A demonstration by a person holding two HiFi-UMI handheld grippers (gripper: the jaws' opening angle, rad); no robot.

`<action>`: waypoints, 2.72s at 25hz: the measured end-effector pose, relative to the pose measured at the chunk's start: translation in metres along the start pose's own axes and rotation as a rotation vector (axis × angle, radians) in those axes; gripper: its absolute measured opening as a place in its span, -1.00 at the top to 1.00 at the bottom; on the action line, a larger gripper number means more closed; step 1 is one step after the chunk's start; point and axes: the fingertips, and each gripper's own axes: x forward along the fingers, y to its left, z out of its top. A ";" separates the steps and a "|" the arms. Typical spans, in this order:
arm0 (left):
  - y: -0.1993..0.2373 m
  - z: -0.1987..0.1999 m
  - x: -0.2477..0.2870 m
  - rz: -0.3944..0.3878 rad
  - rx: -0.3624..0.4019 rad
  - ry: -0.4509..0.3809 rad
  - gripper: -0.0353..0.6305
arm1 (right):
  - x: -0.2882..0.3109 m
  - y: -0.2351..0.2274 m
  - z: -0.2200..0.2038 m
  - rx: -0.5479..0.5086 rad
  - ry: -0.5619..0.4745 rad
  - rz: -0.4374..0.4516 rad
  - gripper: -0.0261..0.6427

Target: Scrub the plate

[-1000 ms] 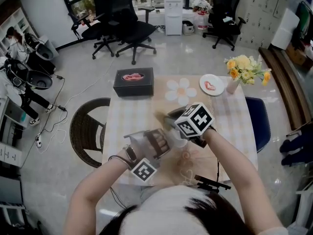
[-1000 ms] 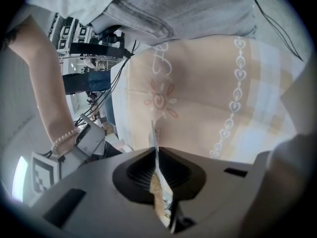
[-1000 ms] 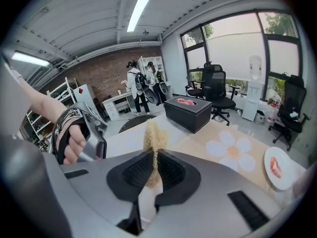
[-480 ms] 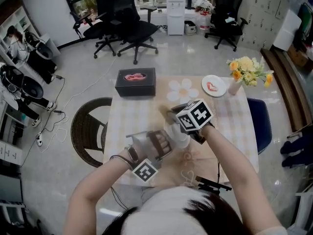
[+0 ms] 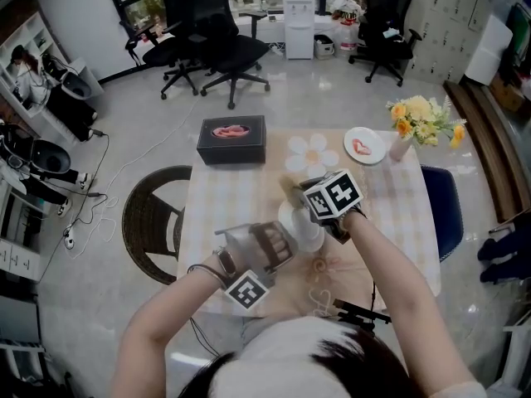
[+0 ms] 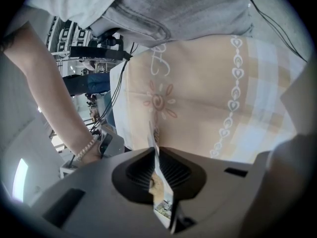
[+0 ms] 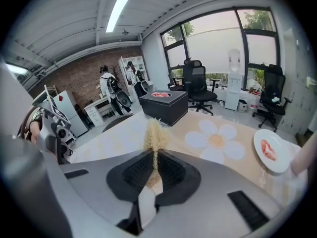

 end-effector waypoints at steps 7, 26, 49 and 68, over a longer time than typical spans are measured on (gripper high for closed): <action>0.001 -0.001 0.000 0.008 -0.018 0.003 0.83 | 0.005 -0.018 -0.019 0.039 0.037 -0.045 0.83; 0.023 -0.014 0.002 0.076 -0.200 0.047 0.84 | -0.012 -0.029 -0.076 0.075 0.140 -0.053 0.83; 0.031 -0.033 0.008 0.105 -0.743 0.104 0.84 | -0.093 -0.036 -0.051 0.209 -0.080 -0.235 0.83; 0.016 -0.078 -0.007 0.230 -1.494 0.129 0.84 | -0.144 -0.038 -0.016 0.345 -0.379 -0.340 0.83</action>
